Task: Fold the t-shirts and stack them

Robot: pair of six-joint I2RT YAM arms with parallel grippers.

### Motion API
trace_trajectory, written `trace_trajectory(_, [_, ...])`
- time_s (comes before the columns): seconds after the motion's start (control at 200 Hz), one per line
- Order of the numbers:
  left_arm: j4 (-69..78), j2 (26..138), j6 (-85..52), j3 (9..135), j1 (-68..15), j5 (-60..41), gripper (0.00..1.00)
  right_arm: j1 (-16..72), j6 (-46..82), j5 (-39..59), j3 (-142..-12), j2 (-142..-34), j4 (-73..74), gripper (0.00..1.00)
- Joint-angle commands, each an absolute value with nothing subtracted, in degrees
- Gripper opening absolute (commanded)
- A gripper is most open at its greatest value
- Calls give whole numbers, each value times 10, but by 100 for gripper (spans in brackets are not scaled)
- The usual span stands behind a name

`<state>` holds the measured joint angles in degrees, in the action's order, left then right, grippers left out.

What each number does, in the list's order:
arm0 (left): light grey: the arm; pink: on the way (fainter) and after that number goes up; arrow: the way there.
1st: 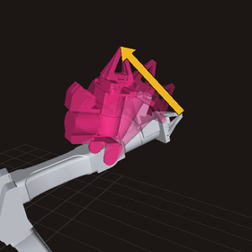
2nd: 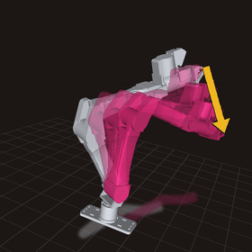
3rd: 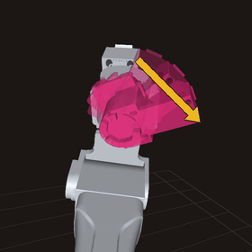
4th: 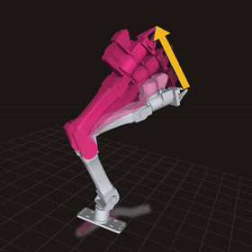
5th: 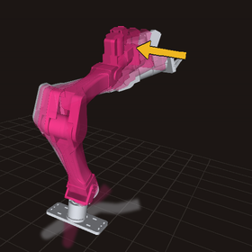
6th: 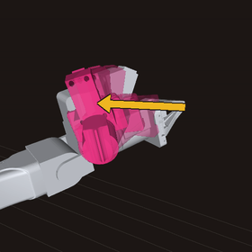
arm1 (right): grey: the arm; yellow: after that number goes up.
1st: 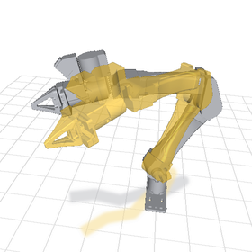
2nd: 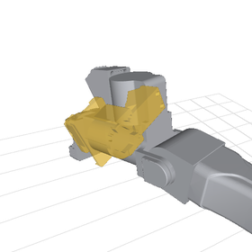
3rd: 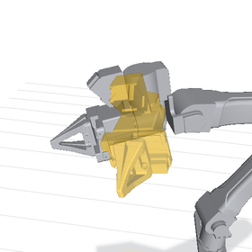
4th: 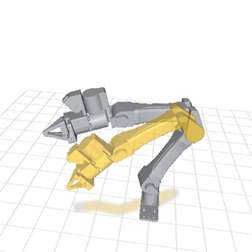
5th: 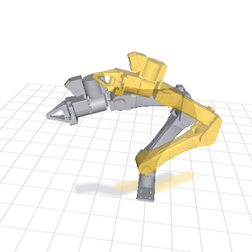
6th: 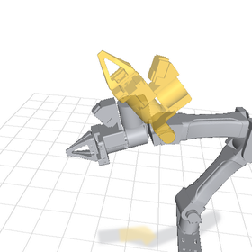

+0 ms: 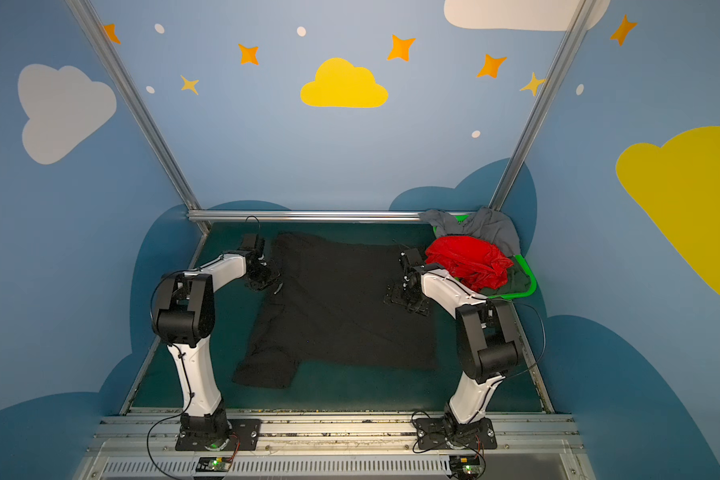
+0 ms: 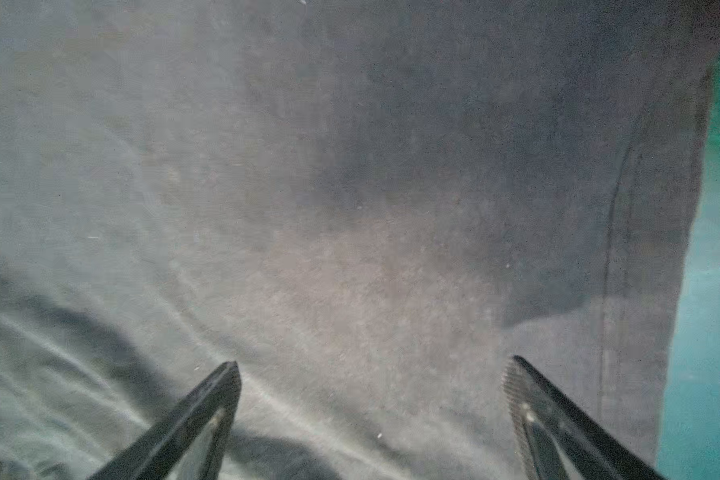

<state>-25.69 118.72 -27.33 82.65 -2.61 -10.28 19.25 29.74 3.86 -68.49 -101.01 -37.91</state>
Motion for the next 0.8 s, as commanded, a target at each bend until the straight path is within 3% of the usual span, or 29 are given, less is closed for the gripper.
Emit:
trace_trajectory(0.0, [-288,1198,-260,836,-12,-102,11,188,290,31,-685,-1024,-391,96])
trace_trajectory(0.105, [-297,1204,-249,848,-7,-106,6,185,288,29,-682,-1030,-391,96])
trace_trajectory(0.511, [-343,1205,-221,882,66,-37,13,162,289,37,-650,-1048,-383,96])
trace_trajectory(0.541, [-350,1204,-225,885,71,-22,17,161,287,37,-651,-1049,-384,96])
trace_trajectory(0.576, [-358,1200,-228,889,76,1,32,161,286,37,-653,-1051,-385,96])
trace_trajectory(0.666, [-356,1175,-229,879,74,45,29,161,285,38,-657,-1050,-388,96])
trace_trajectory(0.706, [-345,1154,-234,862,73,40,37,160,285,40,-657,-1049,-388,96])
trace_trajectory(0.731, [-331,1138,-240,846,71,30,48,160,286,41,-657,-1048,-387,96])
trace_trajectory(0.796, [-292,1085,-254,792,57,-7,48,160,285,44,-661,-1046,-388,96])
